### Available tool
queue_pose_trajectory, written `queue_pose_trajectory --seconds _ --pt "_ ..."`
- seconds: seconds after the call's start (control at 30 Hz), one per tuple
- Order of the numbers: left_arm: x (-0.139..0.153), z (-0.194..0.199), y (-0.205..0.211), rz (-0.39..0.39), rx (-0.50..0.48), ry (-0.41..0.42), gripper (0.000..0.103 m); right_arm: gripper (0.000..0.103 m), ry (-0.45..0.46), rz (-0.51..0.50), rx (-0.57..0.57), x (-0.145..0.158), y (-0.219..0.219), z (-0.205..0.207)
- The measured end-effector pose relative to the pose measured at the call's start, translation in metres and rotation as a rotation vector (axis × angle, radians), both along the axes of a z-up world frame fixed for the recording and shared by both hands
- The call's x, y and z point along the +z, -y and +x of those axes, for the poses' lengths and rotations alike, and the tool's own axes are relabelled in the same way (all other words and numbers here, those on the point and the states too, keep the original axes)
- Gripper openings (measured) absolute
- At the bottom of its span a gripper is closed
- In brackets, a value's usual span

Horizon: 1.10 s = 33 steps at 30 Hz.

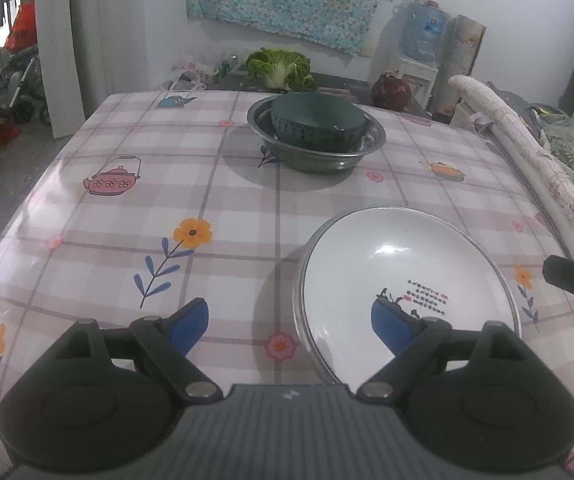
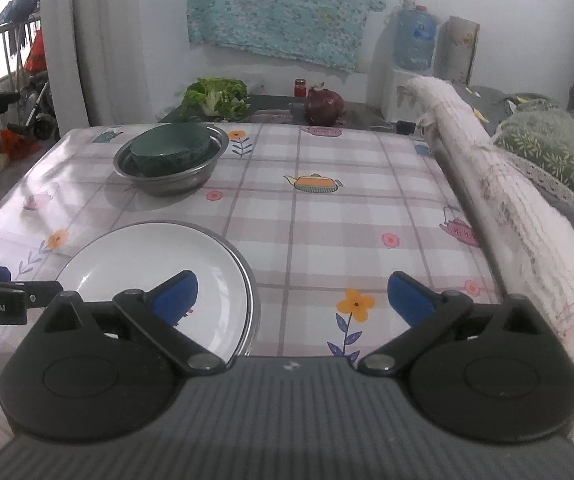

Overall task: Organize plates and bowls
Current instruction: 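Move both grippers to the steel bowl holding the green bowl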

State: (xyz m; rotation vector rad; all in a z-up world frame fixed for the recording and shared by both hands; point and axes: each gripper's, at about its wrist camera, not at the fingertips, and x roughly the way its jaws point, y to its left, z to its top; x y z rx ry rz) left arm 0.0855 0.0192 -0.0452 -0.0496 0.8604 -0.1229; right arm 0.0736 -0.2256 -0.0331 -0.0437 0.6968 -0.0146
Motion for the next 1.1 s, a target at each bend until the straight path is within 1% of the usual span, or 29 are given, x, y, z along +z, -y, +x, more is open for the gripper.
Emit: queue_pose_trajectory --seconds 0.1,0.2,0.27,0.43,0.6,0.77,1.1 --pt "0.0 -0.001 0.001 0.007 -0.001 0.008 0.093 0.102 0.013 -0.039 0.0 0.0 -0.004 0.001" --pt "0.0 -0.002 0.002 0.008 0.001 0.016 0.095 0.102 0.034 -0.101 -0.005 0.0 -0.01 -0.001" --pt "0.0 -0.002 0.004 0.01 -0.002 0.015 0.096 0.102 0.041 -0.114 -0.009 0.0 -0.012 -0.001" --pt "0.0 -0.001 0.004 0.013 -0.003 0.012 0.096 0.102 0.042 -0.067 -0.022 0.005 -0.009 0.0" --pt "-0.001 -0.001 0.004 0.009 -0.002 0.01 0.096 0.102 0.046 -0.065 0.015 0.006 -0.012 -0.003" --pt "-0.001 -0.001 0.004 0.01 -0.003 0.01 0.097 0.102 0.042 -0.042 0.042 0.006 -0.013 -0.004" --pt "-0.004 -0.002 0.008 0.011 -0.007 -0.003 0.098 0.102 0.034 0.0 0.038 0.004 -0.007 -0.003"
